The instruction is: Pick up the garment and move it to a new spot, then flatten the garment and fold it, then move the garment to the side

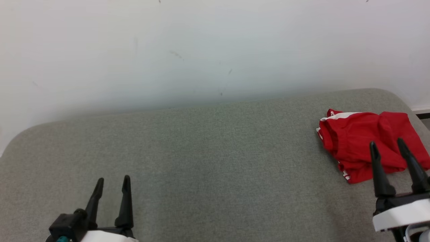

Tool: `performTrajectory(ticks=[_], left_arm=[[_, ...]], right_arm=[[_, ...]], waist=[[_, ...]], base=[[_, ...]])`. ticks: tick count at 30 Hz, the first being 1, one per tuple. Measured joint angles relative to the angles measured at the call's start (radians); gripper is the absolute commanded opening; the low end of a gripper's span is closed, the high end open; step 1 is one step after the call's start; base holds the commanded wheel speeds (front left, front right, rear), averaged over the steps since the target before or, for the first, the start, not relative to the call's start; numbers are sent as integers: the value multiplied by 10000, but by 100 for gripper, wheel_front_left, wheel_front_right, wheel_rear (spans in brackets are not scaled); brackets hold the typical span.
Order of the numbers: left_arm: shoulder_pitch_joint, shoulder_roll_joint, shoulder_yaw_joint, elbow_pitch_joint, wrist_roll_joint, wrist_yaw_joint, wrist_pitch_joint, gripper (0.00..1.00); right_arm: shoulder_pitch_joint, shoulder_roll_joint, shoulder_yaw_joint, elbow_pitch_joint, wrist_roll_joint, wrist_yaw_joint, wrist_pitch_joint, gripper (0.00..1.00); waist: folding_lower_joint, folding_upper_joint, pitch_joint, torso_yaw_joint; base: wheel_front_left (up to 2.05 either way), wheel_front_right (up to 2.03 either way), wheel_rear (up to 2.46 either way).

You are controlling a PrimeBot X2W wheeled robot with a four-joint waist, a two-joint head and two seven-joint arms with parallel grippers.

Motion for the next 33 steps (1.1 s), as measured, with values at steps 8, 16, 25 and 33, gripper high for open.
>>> performTrajectory(ticks=[8,16,25,33], left_arm=[[372,-111,121,-92,245,-123,0,100],[602,-203,-81,-2,497,-153,0,100],[602,-219,-188,40,474,-59,0,100],[592,-219,-245,15,474,6,0,100]], right_arm=[[1628,1381,-639,-727,-1172,-2,-449,100],[2474,1969,-458,-1080,-1210,-2,-499,100],[2543,2203,-290,-1156,-1212,-2,-506,100],[2533,2251,-245,-1118,-1214,-2,-506,100]], waist=[[1,0,-27,113],[1,0,34,327],[1,0,118,417],[2,0,140,484]], base=[[0,0,0],[0,0,0],[0,0,0],[0,0,0]])
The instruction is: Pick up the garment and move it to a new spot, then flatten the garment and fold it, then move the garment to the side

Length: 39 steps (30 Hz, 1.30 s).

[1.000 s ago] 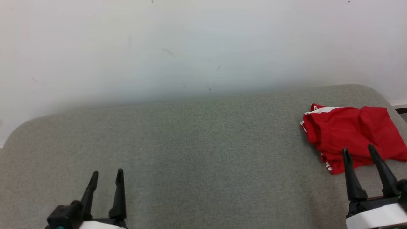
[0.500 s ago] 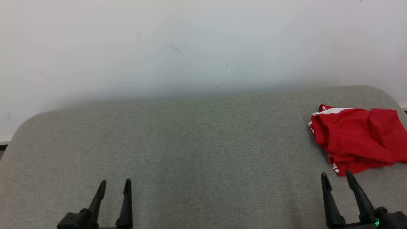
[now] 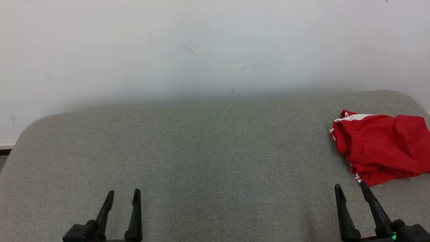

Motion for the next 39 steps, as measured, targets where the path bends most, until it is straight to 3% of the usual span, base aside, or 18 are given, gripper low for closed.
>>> performTrajectory(ticks=[8,9,15,39], left_arm=[[-17,-2,-10,0,4,19,0,100],[-17,-2,-10,-2,4,19,0,0],[139,-69,-29,453,-82,15,63,0],[-71,-71,362,575,-4234,-128,1158,0]], right_arm=[[-6,25,54,35,4,0,0,100],[-7,25,50,36,4,0,0,0],[191,35,115,407,84,0,63,0],[-27,13,-307,711,4132,0,961,0]], waist=[[0,0,15,29],[0,0,14,29],[0,0,16,41],[0,0,47,238]], base=[[0,0,0],[0,0,0],[0,0,0],[0,0,0]])
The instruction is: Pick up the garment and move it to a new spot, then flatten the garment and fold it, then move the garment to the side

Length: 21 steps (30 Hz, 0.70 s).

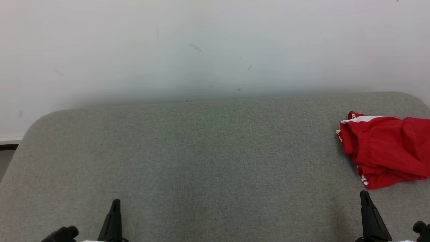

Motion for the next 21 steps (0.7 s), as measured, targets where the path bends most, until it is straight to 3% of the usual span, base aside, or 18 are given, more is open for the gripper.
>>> performTrajectory(ticks=[21], left_arm=[[-318,6,278,58,-2922,-104,773,0]], right_arm=[[-343,0,-416,217,2721,0,698,0]], waist=[[0,0,27,172]], base=[[0,0,0]])
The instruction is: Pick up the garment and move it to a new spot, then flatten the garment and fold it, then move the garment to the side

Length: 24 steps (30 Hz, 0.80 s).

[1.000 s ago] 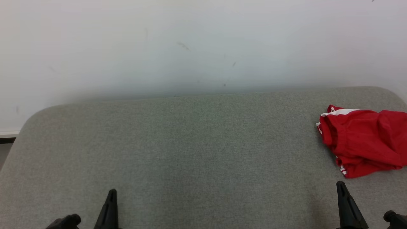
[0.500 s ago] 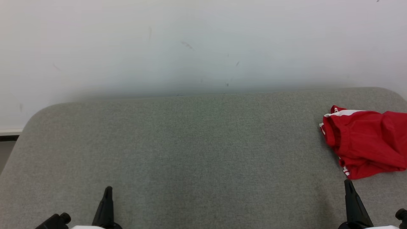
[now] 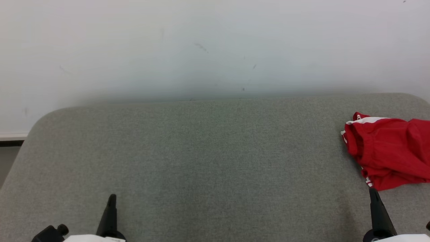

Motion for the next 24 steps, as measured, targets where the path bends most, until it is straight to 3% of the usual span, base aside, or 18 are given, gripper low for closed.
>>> performTrajectory(ticks=[24], left_arm=[[-240,6,247,81,-2592,-90,696,0]], right_arm=[[-308,27,-437,186,2422,0,665,0]], waist=[[0,0,30,196]], base=[[0,0,0]])
